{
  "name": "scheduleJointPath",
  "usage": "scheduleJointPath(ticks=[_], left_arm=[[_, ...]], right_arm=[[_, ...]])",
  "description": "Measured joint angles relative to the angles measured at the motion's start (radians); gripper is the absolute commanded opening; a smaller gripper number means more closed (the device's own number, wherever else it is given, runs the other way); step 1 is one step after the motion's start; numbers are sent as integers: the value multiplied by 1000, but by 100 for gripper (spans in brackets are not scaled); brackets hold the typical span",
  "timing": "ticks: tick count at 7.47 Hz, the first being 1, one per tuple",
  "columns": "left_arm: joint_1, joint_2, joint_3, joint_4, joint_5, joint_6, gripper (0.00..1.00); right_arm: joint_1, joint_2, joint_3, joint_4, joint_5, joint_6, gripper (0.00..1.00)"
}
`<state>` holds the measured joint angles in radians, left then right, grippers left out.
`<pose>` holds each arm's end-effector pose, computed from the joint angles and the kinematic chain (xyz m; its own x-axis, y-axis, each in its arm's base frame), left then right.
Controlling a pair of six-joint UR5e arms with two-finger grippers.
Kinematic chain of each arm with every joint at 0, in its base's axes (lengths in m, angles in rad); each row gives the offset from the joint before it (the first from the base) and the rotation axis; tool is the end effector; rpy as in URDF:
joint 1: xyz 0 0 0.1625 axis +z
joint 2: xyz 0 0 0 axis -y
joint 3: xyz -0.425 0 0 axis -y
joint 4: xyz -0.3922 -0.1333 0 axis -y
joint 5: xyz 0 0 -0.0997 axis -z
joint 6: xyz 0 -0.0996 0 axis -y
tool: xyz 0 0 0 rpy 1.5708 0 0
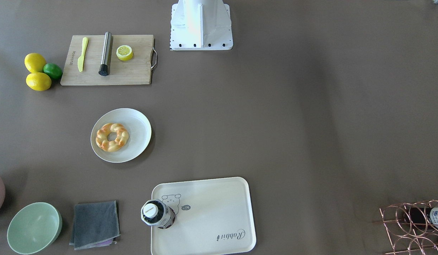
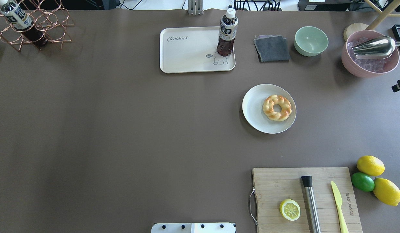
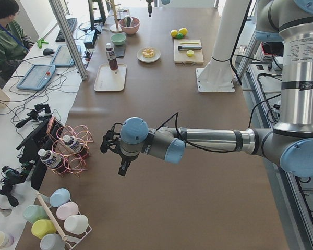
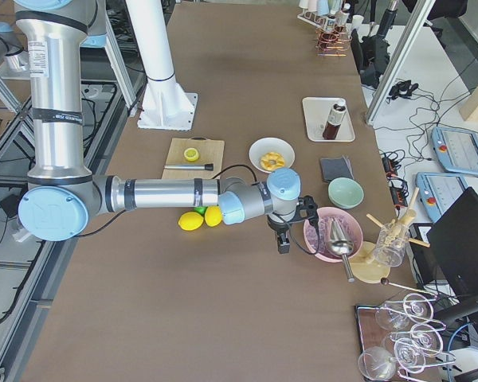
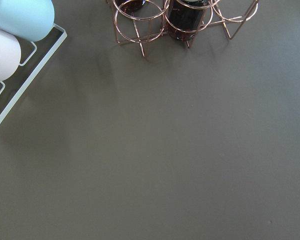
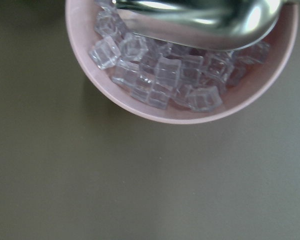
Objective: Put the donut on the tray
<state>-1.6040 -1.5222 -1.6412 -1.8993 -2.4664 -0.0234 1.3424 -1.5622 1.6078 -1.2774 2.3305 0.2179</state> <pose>-0.0717 -0.4844 0.6027 0.6327 0.2250 -0.7410 0.0460 0.9443 0.3259 -0.0532 -0.5148 0.6046 0.6850 -0.1795 0.7060 0.0670 0.9806 0.1843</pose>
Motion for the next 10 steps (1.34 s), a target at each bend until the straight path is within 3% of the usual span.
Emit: scheduleJointPath(ticks=[3,6,10], left_arm=[[5,-20,4,-18,-6,-25,100],[13,-54,5,-19,-6,-68,100],[35,-80,12,-18,-5,-76,100]], right_arm=[[-243,112,23,139,-72,422,100],[-459,175,49,249,-201,786,77],[-551,152,61,256,-296,913,45]])
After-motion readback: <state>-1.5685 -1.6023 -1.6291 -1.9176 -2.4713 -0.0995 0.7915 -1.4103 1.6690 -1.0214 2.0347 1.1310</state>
